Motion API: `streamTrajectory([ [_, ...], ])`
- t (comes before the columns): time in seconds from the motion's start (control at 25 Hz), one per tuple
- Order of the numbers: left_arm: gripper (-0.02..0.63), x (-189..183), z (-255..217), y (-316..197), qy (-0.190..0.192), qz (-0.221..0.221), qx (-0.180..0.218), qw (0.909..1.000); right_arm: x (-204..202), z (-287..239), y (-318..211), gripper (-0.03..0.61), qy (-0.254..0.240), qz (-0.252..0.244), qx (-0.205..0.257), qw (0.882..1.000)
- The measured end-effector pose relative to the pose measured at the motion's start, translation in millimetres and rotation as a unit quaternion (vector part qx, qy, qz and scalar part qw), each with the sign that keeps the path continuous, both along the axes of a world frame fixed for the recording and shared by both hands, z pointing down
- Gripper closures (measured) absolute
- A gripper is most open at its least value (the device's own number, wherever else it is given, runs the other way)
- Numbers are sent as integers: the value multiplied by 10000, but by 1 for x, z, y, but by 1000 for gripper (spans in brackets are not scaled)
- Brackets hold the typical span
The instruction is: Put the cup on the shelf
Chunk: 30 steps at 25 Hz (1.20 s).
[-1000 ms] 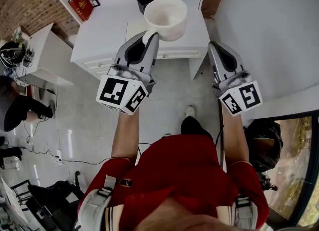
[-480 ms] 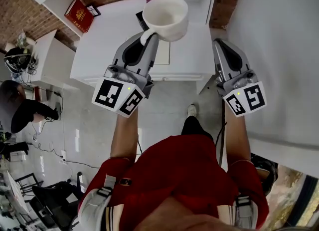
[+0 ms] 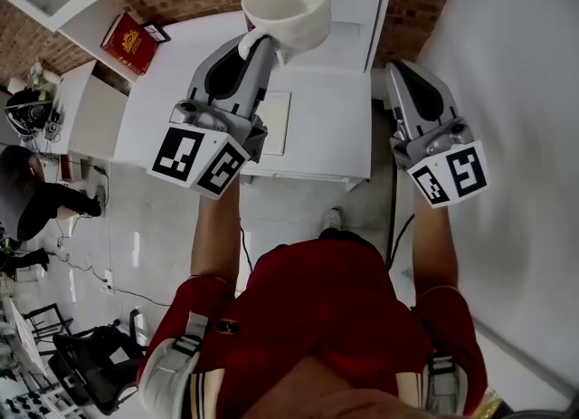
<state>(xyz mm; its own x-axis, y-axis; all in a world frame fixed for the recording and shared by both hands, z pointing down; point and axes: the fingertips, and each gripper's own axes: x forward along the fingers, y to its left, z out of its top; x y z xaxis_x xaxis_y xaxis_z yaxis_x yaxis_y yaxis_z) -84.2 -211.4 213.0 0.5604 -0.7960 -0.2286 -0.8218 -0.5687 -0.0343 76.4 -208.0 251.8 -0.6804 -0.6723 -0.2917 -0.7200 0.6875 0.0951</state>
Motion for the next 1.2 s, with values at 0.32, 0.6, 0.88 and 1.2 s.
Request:
streamTrajectory([
  [0.32,568,22,-27,-63,-181,5,73,9998,11,-11,-59,581,17,-165,11,9999],
  [0.6,568,25,-47,-95,-168,229,133,9995,5,-29,-90,581,-15,-116,-16,9999],
  [0.88,568,27,-77,-140,-131,403,217,9989,2,-50,-115,581,-2,1,78,10000],
  [1.2,568,33,-100,-188,-94,342,243,9991,5,-61,-134,581,84,74,167,9998],
])
